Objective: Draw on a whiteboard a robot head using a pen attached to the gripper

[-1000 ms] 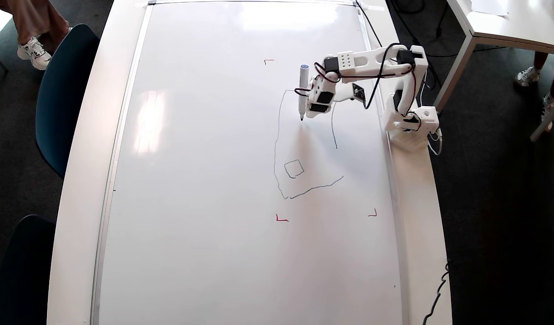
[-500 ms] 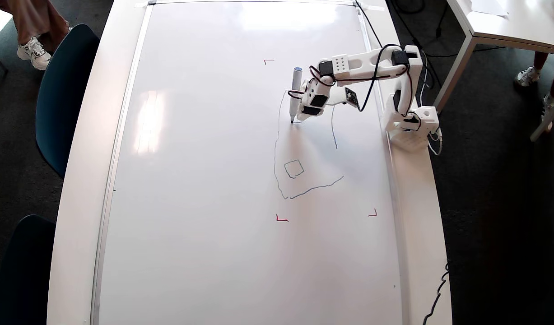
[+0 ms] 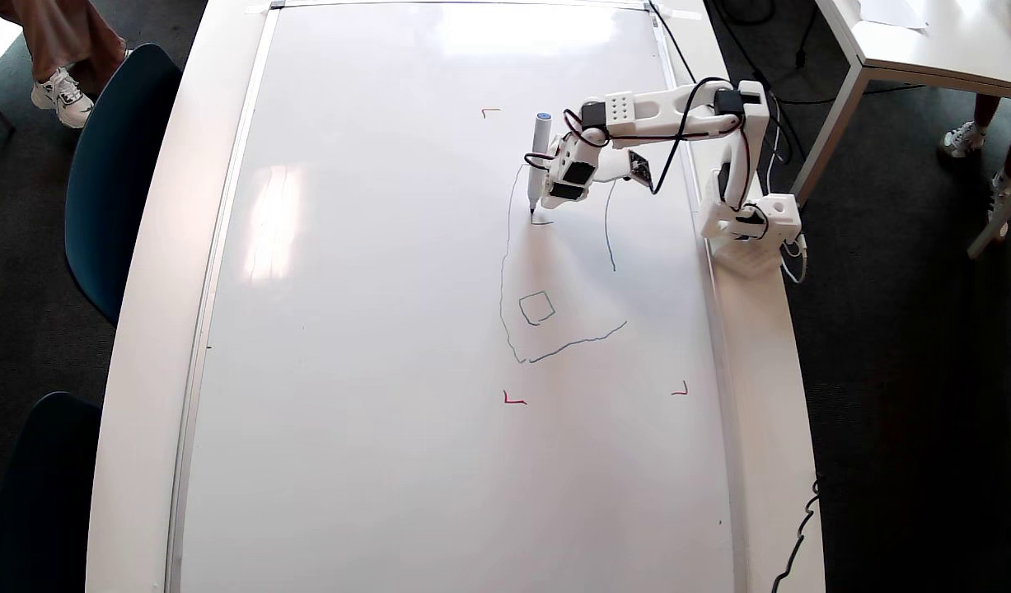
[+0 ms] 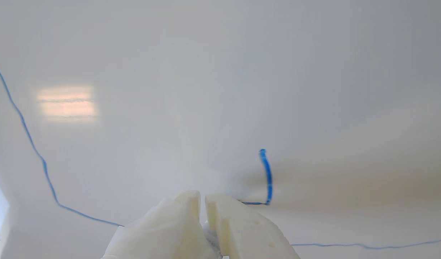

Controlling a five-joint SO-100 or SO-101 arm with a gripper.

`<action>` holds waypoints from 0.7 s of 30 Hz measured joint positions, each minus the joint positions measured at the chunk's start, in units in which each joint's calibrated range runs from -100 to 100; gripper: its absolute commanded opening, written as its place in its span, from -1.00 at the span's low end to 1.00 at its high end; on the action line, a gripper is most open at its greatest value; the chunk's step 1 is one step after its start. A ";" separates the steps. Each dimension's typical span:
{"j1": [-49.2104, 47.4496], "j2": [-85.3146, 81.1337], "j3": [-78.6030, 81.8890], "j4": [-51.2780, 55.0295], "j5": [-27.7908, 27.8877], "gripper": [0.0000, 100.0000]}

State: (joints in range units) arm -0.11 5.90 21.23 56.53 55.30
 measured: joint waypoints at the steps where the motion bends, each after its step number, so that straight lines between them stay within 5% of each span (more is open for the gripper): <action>1: 0.44 0.00 0.00 0.00 0.16 -0.99; 21: 3.09 -3.88 6.44 0.09 1.58 -0.98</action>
State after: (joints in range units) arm 2.98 2.02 27.68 56.61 56.89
